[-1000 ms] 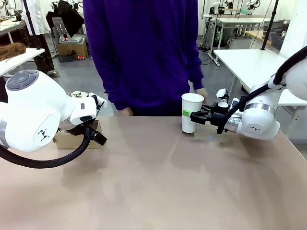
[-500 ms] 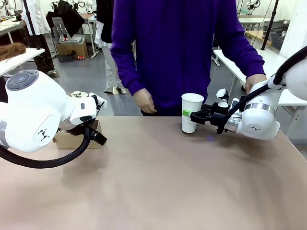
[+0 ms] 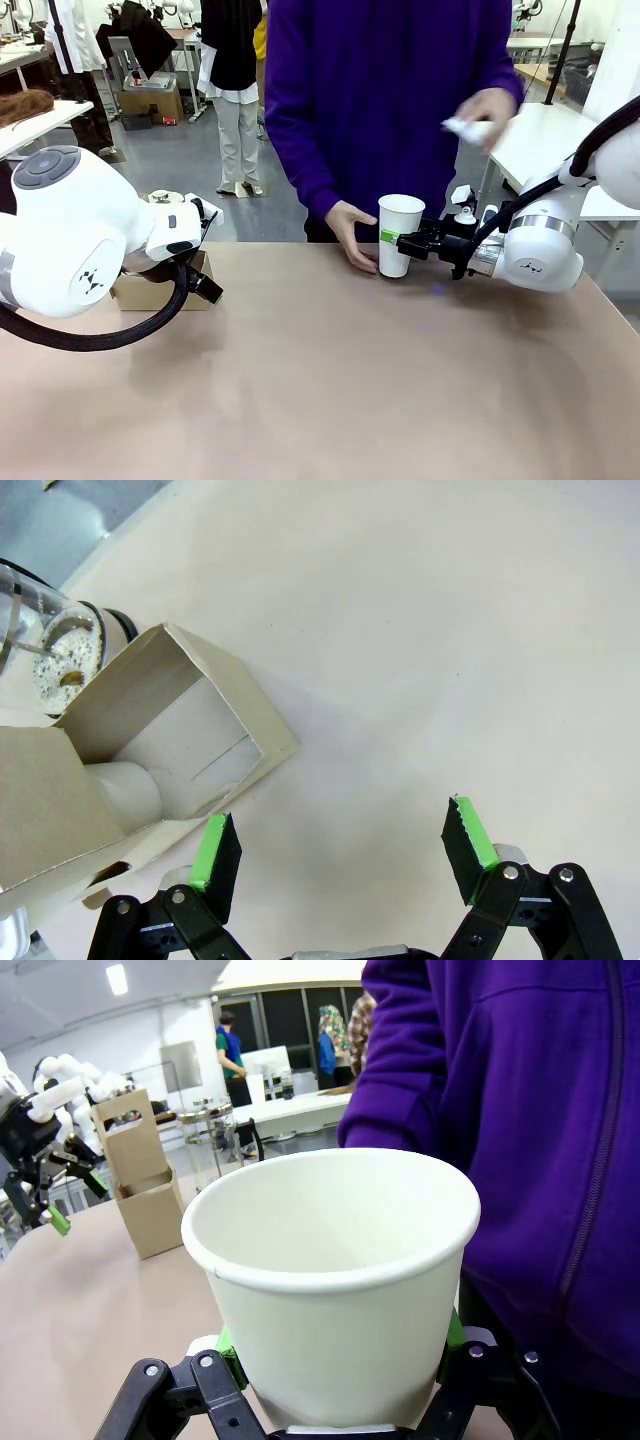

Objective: Pour a drink into a cup and package it in a carrier.
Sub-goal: When a person places the Paper Cup Lid on the 600 ml Paper Cup , lift the 600 ml Paper Cup.

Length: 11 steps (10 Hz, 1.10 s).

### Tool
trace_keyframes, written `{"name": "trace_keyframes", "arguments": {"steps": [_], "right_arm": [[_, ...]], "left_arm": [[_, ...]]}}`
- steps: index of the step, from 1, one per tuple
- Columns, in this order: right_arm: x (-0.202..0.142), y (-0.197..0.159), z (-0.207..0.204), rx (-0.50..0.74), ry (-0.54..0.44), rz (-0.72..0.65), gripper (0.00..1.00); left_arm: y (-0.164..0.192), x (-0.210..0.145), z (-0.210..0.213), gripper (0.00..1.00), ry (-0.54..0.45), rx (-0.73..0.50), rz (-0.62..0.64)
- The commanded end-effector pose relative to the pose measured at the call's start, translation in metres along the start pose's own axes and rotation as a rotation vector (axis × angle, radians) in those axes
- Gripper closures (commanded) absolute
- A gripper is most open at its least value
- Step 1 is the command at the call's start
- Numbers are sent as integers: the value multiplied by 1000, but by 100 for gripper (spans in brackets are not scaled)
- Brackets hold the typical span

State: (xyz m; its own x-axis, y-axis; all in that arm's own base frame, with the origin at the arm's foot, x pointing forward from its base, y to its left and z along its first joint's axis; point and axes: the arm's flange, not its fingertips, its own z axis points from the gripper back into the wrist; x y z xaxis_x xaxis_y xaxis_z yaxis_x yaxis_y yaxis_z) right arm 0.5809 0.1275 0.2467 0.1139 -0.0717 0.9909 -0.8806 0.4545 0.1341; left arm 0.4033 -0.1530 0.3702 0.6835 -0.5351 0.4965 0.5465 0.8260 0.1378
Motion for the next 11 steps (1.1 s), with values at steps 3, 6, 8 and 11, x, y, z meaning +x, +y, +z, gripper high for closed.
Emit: {"name": "trace_keyframes", "arguments": {"steps": [3,6,8,11], "right_arm": [[5,1,-1,1,-5,7,20],[5,1,-1,1,-5,7,20],[5,1,-1,1,-5,7,20],[5,1,-1,1,-5,7,20]], "left_arm": [[1,0,0,0,-1,-2,2],[1,0,0,0,-1,-2,2],[1,0,0,0,-1,-2,2],[1,0,0,0,-1,-2,2]]}}
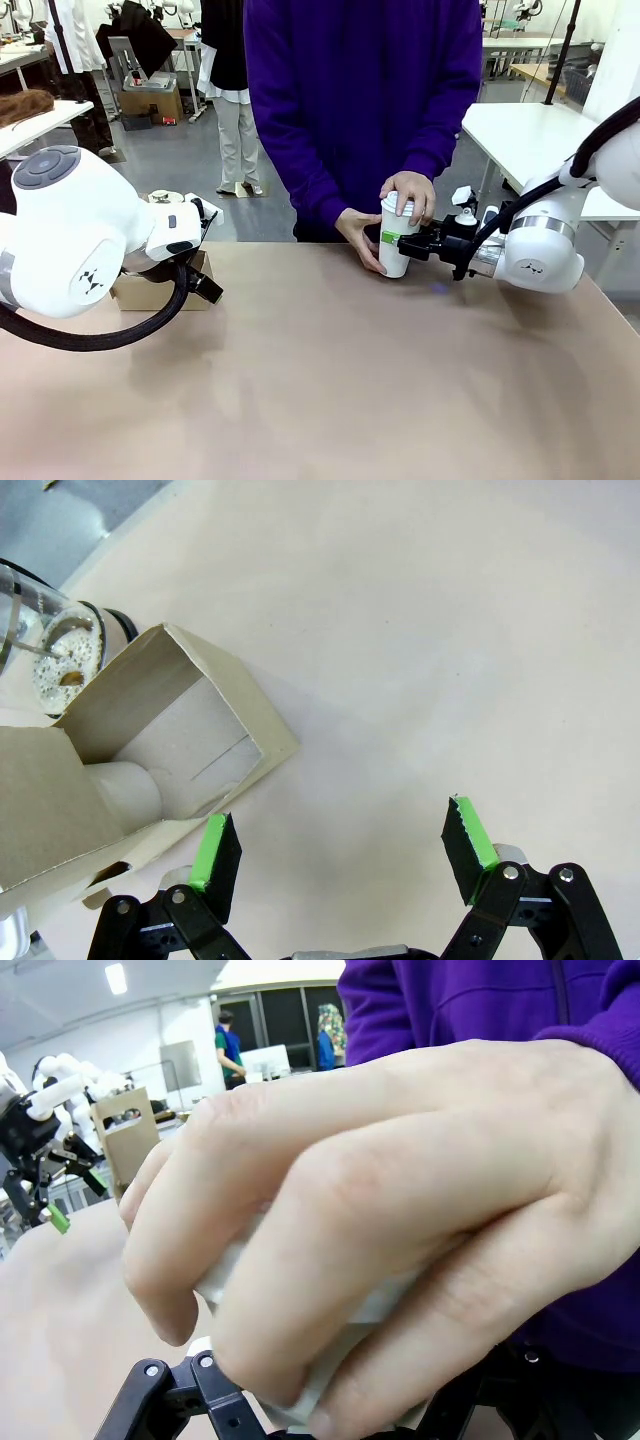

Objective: Pour a drink into a cup and package it in a carrier.
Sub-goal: When a person places the Paper Cup Lid on the 600 ml Paper Cup , lift the 600 ml Paper Cup.

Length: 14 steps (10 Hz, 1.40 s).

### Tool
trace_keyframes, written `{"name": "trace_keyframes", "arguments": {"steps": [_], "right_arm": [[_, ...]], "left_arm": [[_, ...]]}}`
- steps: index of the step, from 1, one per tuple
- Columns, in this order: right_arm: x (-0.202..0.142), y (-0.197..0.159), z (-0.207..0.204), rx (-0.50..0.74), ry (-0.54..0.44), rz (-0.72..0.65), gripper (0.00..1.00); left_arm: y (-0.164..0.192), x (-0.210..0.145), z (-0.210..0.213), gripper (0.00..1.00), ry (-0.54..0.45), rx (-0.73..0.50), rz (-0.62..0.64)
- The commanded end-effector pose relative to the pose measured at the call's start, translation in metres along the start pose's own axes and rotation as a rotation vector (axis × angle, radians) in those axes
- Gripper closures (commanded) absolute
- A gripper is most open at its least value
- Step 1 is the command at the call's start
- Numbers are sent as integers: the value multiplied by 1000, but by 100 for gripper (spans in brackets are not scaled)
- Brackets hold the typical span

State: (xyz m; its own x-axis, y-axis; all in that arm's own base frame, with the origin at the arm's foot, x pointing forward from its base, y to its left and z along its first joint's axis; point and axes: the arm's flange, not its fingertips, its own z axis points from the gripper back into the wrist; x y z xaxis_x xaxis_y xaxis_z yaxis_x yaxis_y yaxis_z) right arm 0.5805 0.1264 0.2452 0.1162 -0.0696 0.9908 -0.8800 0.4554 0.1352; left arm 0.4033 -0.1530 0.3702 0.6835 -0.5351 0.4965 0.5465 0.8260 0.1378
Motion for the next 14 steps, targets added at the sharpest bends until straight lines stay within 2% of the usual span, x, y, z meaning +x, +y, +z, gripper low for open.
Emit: {"name": "trace_keyframes", "arguments": {"steps": [1,14], "right_arm": [[7,2,-2,2,-8,8,20],[7,2,-2,2,-8,8,20]], "left_arm": [[1,0,0,0,-1,-2,2],[1,0,0,0,-1,-2,2]]}}
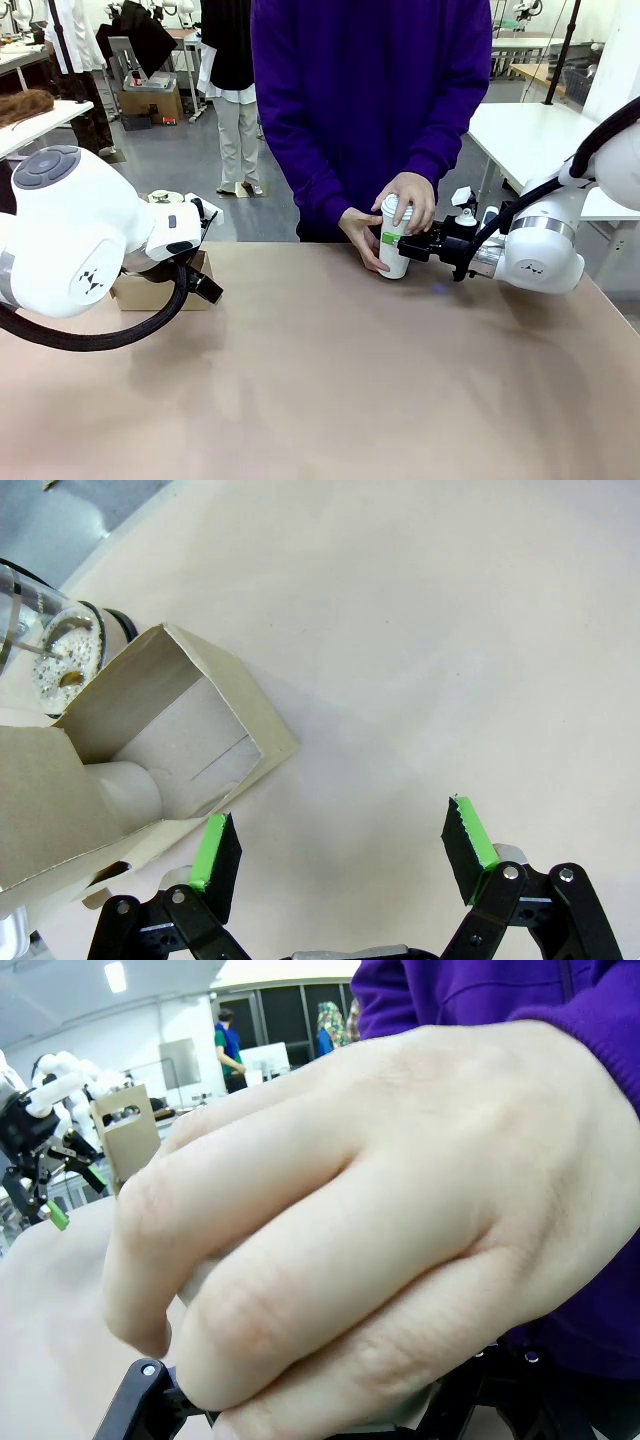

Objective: Pour a drink into a cup and package it in a carrier.
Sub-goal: When a person places the Paper Cup Lid on the 600 ml Paper Cup , lift the 600 ml Paper Cup.

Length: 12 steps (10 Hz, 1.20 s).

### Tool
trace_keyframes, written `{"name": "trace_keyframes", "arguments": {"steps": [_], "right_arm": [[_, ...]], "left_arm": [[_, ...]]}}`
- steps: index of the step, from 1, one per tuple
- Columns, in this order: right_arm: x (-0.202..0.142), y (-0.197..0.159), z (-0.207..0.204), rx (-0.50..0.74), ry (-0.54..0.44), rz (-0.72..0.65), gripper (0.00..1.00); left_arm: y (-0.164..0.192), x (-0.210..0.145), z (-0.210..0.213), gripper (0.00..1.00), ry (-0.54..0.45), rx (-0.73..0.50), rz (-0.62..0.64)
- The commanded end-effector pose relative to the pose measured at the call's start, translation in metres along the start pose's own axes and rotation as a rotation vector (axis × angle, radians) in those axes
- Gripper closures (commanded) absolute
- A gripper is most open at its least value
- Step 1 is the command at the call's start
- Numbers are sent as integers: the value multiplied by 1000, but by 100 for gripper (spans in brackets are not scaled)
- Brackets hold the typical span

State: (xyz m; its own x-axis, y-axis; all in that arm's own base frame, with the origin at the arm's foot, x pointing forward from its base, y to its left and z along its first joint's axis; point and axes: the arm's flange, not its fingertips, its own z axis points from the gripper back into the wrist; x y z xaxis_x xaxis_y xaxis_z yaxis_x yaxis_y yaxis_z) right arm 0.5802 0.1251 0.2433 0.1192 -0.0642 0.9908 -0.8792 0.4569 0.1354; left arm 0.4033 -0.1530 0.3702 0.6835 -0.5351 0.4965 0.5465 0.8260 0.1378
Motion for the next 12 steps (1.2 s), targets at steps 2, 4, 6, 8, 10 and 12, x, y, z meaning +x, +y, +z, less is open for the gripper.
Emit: {"name": "trace_keyframes", "arguments": {"steps": [2,4,6,8,10,12], "right_arm": [[9,2,-4,4,-14,8,20],[9,2,-4,4,-14,8,20],[9,2,-4,4,-14,8,20],[9,2,-4,4,-14,8,20],[9,2,-4,4,-14,8,20],[9,2,-4,4,-14,8,20]], "left_arm": [[1,0,0,0,-1,-2,2],[1,0,0,0,-1,-2,2],[1,0,0,0,-1,-2,2],[1,0,0,0,-1,-2,2],[1,0,0,0,-1,-2,2],[1,0,0,0,-1,-2,2]]}}
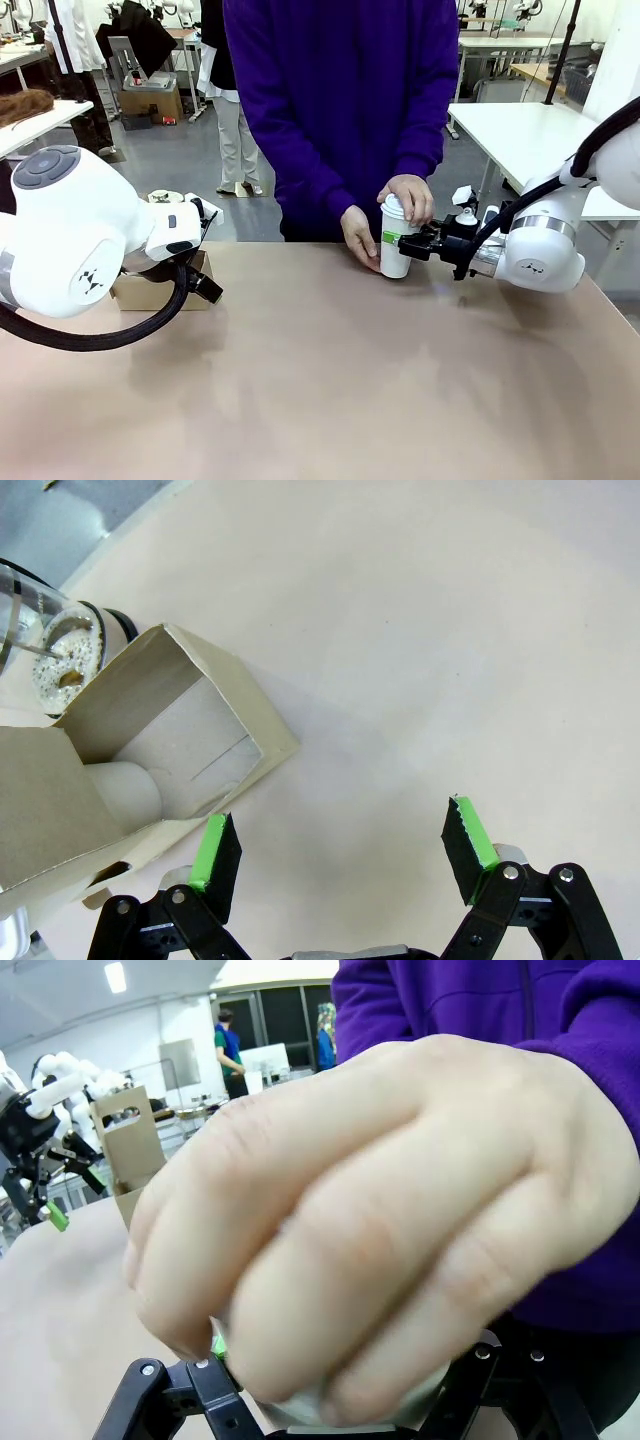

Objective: Pour a drink into a cup and package it in a carrier.
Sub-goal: When a person places the Paper Cup Lid on the 600 ml Paper Cup , lift the 600 ml Paper Cup.

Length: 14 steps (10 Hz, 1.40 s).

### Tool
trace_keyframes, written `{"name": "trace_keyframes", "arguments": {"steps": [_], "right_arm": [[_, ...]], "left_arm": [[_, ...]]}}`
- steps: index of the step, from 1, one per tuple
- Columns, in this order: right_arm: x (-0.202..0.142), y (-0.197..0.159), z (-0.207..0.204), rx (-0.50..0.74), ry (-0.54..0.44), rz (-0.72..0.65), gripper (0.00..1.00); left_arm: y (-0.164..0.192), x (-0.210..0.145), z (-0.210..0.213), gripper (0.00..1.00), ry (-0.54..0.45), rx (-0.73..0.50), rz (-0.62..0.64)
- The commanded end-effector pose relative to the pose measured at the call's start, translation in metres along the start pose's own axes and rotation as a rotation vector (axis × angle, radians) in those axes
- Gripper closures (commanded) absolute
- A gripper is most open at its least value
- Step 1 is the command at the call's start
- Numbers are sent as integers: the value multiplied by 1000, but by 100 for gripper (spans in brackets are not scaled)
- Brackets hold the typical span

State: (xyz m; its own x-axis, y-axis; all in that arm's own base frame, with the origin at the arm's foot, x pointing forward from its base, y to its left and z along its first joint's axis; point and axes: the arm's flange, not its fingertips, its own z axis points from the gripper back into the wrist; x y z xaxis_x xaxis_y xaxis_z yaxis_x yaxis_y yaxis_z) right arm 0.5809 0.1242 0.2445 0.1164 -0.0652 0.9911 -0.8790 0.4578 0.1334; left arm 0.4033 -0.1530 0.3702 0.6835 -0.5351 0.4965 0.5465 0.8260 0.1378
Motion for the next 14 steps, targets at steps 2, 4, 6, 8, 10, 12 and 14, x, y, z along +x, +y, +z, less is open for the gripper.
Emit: {"name": "trace_keyframes", "arguments": {"steps": [2,4,6,8,10,12,14], "right_arm": [[7,3,-4,5,-12,6,20],[7,3,-4,5,-12,6,20],[7,3,-4,5,-12,6,20],[7,3,-4,5,-12,6,20],[7,3,-4,5,-12,6,20],[7,3,-4,5,-12,6,20],[7,3,-4,5,-12,6,20]], "left_arm": [[1,0,0,0,-1,-2,2],[1,0,0,0,-1,-2,2],[1,0,0,0,-1,-2,2],[1,0,0,0,-1,-2,2],[1,0,0,0,-1,-2,2],[1,0,0,0,-1,-2,2],[1,0,0,0,-1,-2,2]]}}
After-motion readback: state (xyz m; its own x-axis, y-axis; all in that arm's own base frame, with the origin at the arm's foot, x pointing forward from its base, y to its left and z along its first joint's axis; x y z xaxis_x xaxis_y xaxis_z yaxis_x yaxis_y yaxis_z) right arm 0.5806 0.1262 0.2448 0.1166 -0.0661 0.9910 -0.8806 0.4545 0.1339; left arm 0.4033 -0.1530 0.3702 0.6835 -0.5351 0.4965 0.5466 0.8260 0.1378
